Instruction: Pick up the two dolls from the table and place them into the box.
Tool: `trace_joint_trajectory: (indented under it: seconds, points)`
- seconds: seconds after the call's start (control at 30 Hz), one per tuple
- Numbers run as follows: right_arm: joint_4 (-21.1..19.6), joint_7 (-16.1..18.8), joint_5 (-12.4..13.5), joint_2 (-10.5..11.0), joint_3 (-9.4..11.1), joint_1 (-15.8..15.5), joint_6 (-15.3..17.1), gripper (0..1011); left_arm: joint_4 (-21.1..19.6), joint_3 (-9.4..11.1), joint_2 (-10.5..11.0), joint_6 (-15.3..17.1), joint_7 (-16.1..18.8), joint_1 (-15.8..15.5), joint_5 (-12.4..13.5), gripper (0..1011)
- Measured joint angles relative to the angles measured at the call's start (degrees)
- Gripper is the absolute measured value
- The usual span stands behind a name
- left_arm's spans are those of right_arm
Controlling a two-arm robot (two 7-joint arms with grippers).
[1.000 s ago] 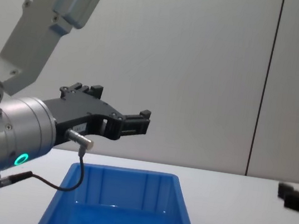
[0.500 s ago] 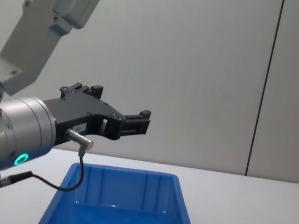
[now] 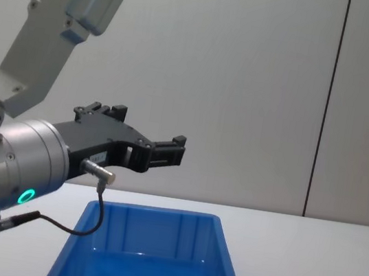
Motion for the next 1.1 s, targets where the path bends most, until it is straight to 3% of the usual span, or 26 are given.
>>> trace_joint_trajectory:
  seconds: [0.27, 0.37, 0.67, 1.1]
  points:
    - [1.44, 0.19, 0.05, -0.81, -0.46, 0.56, 0.87, 768, 0.0, 0.0, 0.0, 0.0, 0.0, 0.0, 0.0, 1001]
    - [1.77, 0.11, 0.09, -1.02, -0.55, 0.69, 1.06, 634, 0.0, 0.0, 0.0, 0.0, 0.0, 0.0, 0.0, 1001]
    - [1.94, -1.14, -0.53, -1.31, -0.7, 0.71, 0.27, 374, 0.0, 0.0, 0.0, 0.0, 0.0, 0.0, 0.0, 1001]
    - [-0.57, -2.29, -3.75, -1.41, -0.73, 1.21, -3.69, 369, 0.0, 0.0, 0.0, 0.0, 0.0, 0.0, 0.0, 1001]
